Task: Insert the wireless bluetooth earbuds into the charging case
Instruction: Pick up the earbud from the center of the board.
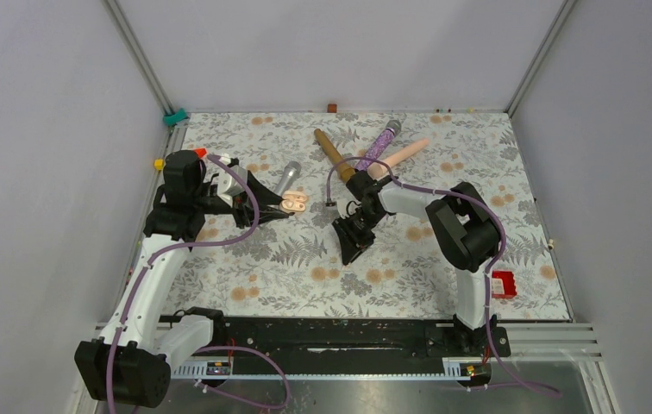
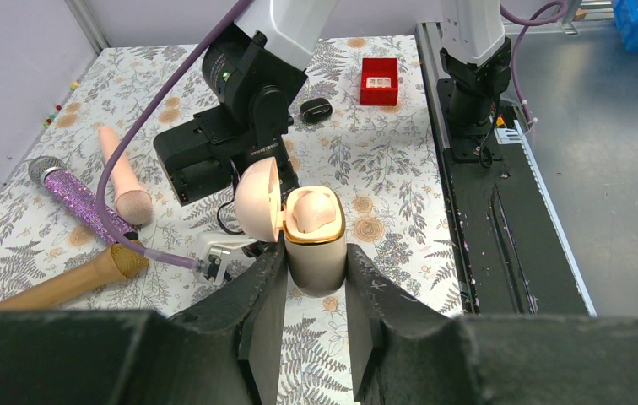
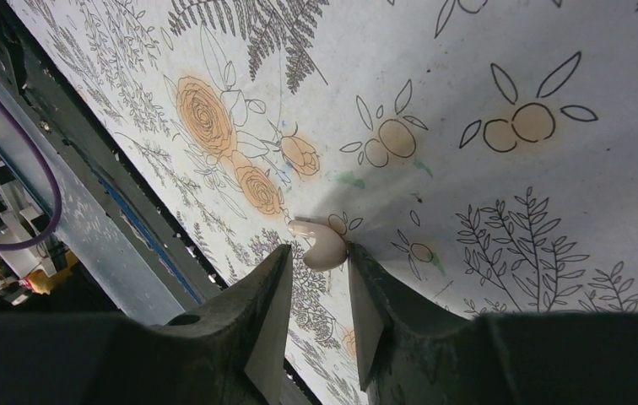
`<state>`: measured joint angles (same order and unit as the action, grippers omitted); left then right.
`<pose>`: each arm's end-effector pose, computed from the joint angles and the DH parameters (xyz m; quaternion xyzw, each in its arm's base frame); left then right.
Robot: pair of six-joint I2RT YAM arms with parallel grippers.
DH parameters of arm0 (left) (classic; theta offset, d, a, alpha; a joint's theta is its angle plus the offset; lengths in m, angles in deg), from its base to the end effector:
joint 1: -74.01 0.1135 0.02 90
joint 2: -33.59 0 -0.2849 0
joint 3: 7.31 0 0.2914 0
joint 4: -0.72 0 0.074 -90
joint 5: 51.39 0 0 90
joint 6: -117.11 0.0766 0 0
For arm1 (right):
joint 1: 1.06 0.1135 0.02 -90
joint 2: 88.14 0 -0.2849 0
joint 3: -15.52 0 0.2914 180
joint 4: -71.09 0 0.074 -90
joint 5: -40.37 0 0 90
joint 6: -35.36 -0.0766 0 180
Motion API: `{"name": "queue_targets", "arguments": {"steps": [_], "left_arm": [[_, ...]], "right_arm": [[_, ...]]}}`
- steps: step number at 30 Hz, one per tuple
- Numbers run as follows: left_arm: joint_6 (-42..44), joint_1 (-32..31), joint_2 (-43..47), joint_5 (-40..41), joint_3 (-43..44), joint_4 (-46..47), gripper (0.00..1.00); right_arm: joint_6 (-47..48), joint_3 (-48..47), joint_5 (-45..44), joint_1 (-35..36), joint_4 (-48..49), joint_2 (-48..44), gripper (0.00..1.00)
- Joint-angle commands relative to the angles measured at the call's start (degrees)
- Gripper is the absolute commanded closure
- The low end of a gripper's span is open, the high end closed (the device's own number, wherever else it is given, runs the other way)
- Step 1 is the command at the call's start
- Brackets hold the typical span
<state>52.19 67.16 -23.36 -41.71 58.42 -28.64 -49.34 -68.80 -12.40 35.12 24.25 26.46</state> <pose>0.2233 -0.1029 0.3662 0.5259 0.5030 -0.4545 0.5137 0.3119 0.2855 0.0940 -0.3670 0.8680 0.3340 0.0180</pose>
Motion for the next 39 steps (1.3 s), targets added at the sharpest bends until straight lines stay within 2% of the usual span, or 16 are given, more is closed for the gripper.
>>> {"name": "queue_targets", "arguments": {"steps": [1,7,13,18,26,28,32,34,39], "left_arm": [[1.22,-0.02,1.09,-0.12,-0.12,2.04,1.0],[1.28,-0.08,1.04,-0.11,-0.14,2.0,1.0],[1.35,-0.09,1.05,-0.14,-0.22,2.01,1.0],[1.37,-0.09,0.69,-0.11,-0.24,2.01,1.0],[0.77,-0.62,-0.5,0.11,0.19,2.04,1.0],[-3.35,-1.27,-0.66,1.8,-0.69,6.9,1.0],[-20.7,-3.4,-0.83,8.86,-6.48,28.87,1.0],[-28.59,-3.93,-2.15,10.64,-8.15,36.58,1.0],[-31.54,-6.64,-5.97,16.84,-7.42,38.5,1.0]], "right_arm": [[-0.73,0.95,-0.77,-0.19,1.29,1.59,0.62],[-0.73,1.34,-1.54,-0.17,1.3,1.41,0.67],[0.04,1.06,0.01,-0.15,1.46,0.37,0.81],[1.5,0.23,-0.07,-0.16,1.41,-5.13,0.85],[5.35,0.5,-7.77,-0.23,2.63,-18.16,0.86],[6.56,0.02,-10.77,-0.22,2.67,-21.34,0.86],[10.18,-0.84,-18.13,-0.24,3.05,-28.48,0.86],[11.63,-0.57,-21.75,-0.18,4.25,-32.91,0.87],[15.87,1.79,-28.16,-0.19,9.28,-42.1,0.87]]}}
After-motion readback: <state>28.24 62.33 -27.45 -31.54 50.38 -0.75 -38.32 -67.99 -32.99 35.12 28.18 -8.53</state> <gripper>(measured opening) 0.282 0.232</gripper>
